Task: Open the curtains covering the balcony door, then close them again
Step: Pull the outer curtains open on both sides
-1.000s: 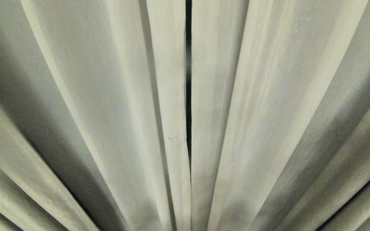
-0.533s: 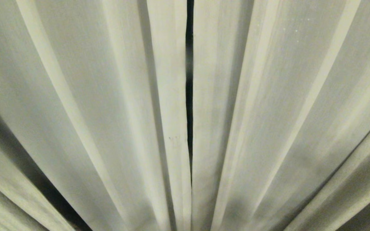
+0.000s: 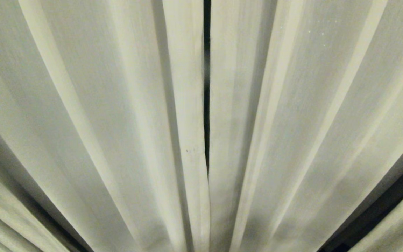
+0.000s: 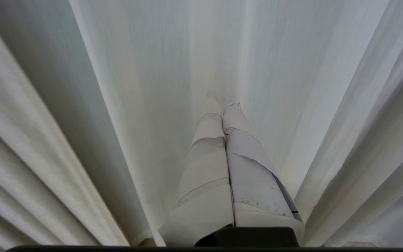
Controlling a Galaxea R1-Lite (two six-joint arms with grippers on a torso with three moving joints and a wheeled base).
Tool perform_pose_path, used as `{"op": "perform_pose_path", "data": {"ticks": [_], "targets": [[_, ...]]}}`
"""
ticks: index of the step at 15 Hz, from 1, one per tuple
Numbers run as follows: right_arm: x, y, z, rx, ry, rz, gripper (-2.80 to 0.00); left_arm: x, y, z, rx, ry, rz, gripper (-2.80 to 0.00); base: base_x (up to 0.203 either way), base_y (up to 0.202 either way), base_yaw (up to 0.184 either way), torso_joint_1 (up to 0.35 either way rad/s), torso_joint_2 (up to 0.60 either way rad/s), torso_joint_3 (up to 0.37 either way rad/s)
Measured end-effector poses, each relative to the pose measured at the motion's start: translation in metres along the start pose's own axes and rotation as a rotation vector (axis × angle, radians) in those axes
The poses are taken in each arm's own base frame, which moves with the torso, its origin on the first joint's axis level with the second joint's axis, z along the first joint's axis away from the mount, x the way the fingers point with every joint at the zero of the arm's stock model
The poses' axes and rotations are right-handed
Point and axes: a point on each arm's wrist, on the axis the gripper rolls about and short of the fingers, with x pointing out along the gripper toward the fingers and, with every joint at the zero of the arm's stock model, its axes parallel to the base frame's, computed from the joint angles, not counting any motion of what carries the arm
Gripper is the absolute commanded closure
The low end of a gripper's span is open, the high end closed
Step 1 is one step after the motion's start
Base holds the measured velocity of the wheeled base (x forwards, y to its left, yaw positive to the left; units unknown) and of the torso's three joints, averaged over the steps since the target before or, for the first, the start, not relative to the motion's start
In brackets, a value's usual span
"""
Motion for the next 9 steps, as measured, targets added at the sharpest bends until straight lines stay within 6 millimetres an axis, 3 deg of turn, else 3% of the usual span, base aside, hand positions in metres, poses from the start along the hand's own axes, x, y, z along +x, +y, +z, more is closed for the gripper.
{"op": "perform_pose_path", "data": {"ticks": [4, 9], "targets": [[-0.011, -0.001, -0.023, 0.022, 0.149, -0.171, 0.0, 0.0, 0.0, 0.0, 0.0, 0.0, 0.001, 0.0, 0.0, 0.0, 0.0, 0.0, 0.0, 0.0], [-0.024, 0.003, -0.032, 0.003, 0.062, -0.195, 0.0, 0.0, 0.0, 0.0, 0.0, 0.0, 0.001, 0.0, 0.0, 0.0, 0.0, 0.0, 0.0, 0.0]]}}
